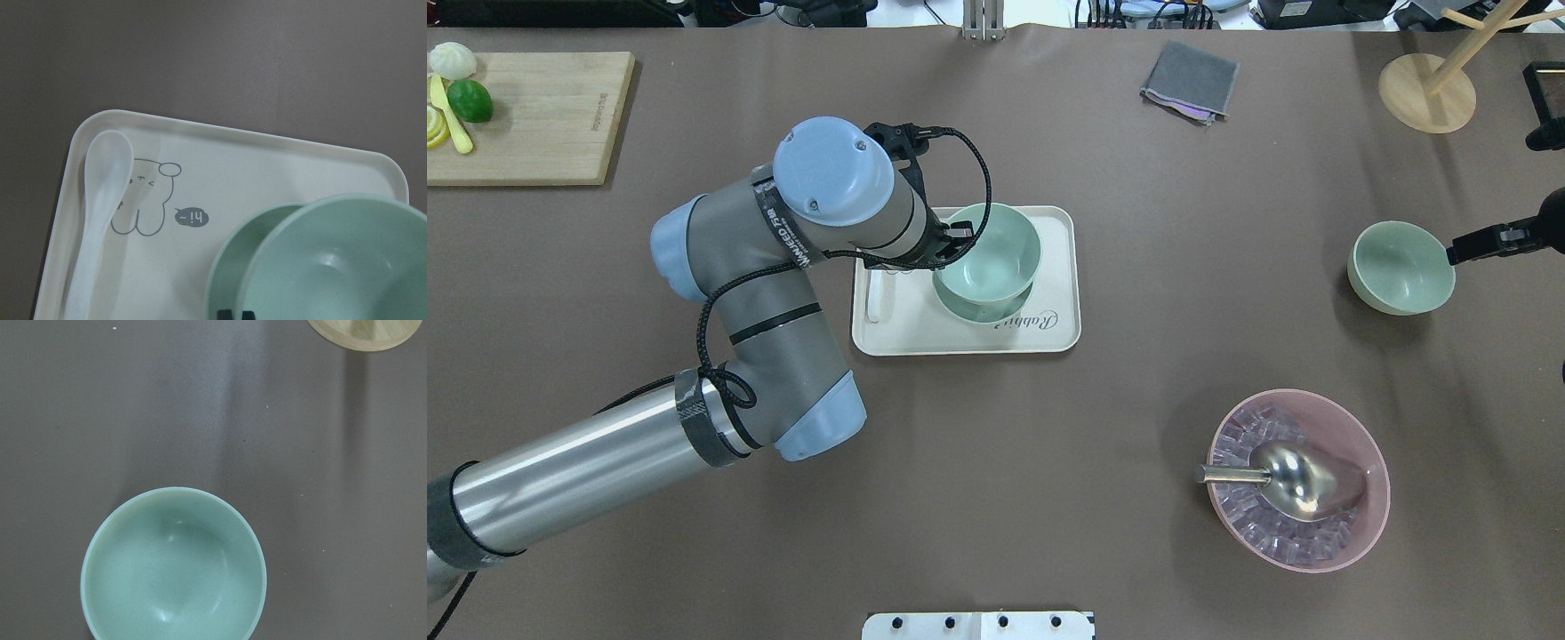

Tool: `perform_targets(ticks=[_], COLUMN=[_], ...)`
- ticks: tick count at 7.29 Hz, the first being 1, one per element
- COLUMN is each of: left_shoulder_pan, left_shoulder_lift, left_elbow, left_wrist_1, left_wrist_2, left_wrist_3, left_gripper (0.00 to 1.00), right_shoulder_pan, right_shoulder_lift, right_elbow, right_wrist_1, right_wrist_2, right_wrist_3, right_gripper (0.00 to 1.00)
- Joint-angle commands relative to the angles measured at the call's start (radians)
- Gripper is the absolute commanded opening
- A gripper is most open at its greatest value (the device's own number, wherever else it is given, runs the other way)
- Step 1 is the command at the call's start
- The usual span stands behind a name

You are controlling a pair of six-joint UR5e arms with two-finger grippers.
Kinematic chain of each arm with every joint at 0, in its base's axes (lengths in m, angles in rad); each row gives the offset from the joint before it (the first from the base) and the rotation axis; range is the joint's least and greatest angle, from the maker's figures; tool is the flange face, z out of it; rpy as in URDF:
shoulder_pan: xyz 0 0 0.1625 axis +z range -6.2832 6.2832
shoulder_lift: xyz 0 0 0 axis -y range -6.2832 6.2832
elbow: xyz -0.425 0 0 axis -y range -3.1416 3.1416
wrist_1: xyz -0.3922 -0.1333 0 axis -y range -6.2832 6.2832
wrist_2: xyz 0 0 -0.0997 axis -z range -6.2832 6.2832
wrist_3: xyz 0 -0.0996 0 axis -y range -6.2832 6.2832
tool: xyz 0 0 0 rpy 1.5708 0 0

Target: Stack green bowls together

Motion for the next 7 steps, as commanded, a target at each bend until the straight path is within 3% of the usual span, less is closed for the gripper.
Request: perform_targets(ticks=[1, 7], left_shoulder_pan=[0.001, 0.024], left_shoulder_lift=[-0.006, 0.003], left_elbow=[0.031, 0.033], left_wrist_1=[-0.003, 0.0], left_wrist_2=[0.003, 0.027], left_wrist_3=[0.001, 0.003], left_gripper=[0.0, 0.0], right_shoulder_pan=[0.0, 0.0], right_shoulder_lift=[0.0, -0.006], right_elbow=[-0.002, -0.002], right_wrist_1=[0.0, 0.002], right_wrist_2=[0.0, 0.002], right_wrist_3=[0.001, 0.001], right_gripper=[1.0, 1.0])
